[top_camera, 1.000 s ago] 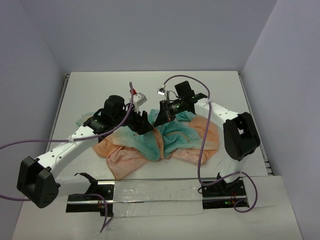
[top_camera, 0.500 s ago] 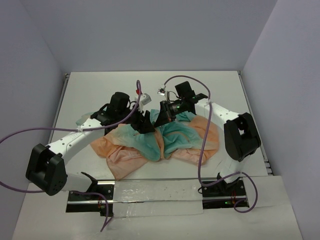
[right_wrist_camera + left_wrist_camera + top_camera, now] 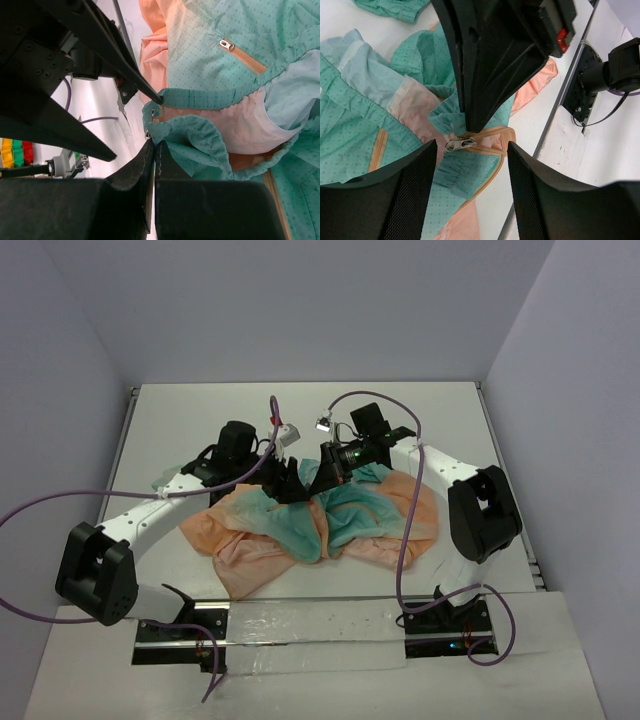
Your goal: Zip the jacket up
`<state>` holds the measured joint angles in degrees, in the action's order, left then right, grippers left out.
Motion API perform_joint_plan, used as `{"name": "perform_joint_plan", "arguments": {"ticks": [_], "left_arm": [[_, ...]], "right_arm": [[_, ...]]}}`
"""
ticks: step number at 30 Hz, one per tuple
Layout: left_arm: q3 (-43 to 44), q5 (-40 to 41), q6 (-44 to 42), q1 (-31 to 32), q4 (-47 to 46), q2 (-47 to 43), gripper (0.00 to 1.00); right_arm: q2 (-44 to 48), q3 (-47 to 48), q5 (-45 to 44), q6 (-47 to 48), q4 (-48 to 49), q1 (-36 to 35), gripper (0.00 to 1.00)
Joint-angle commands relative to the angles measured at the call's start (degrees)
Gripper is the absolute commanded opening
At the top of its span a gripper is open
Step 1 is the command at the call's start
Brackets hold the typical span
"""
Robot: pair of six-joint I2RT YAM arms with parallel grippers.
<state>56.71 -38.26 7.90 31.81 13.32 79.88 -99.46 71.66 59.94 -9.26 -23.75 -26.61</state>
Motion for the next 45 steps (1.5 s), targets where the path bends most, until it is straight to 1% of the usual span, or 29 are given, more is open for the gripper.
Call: {"name": "perform_joint_plan", "arguments": {"ticks": [1,9,12,19,21,23,24,29,36,45], "left_arm": [[0.75,-1.58,-0.13,-0.26,-2.33,0.58,0.64],[-0.01,-1.25,0.18,-0.30,-3.77,0.49,0.62],[0.05,-2.39,0.37,-0.26,-4.12,1.04,0.60],[-0.02,-3.21,0.88,-0.35,-4.24,1.95,0.59],[-0.02,-3.02,0.77,-0.32,-3.94,1.98,0.60],[0.20,-2.61,0.71,-0.28,-3.57,2.23,0.65],[0.08,-2.61,0.71,-0.34,-3.56,2.29,0.66],[-0.54,-2.84,1.06,-0.26,-3.92,1.95,0.58],[-0.55,-3.09,1.24,-0.26,-4.18,1.81,0.51],[-0.42,-1.01,0.89,0.29,-3.19,0.00,0.49]], "right_arm": [[3.13,0.94,1.49,1.17,-0.95,0.42,0.00],[3.22,0.59,1.76,1.22,-1.04,0.37,0.00],[3.13,0.59,1.77,1.17,-1.03,0.34,0.00],[3.22,1.12,1.86,1.44,-1.64,0.33,0.00],[3.22,1.12,2.05,1.40,-1.57,0.33,0.00],[3.22,1.09,2.09,1.35,-1.57,0.33,0.00],[3.22,1.03,2.02,1.35,-1.57,0.33,0.00],[3.31,0.59,2.10,1.34,-1.39,0.33,0.00],[2.83,0.59,2.11,1.39,-1.30,0.29,0.00],[2.84,0.70,1.84,1.17,-1.28,0.33,0.00]]}}
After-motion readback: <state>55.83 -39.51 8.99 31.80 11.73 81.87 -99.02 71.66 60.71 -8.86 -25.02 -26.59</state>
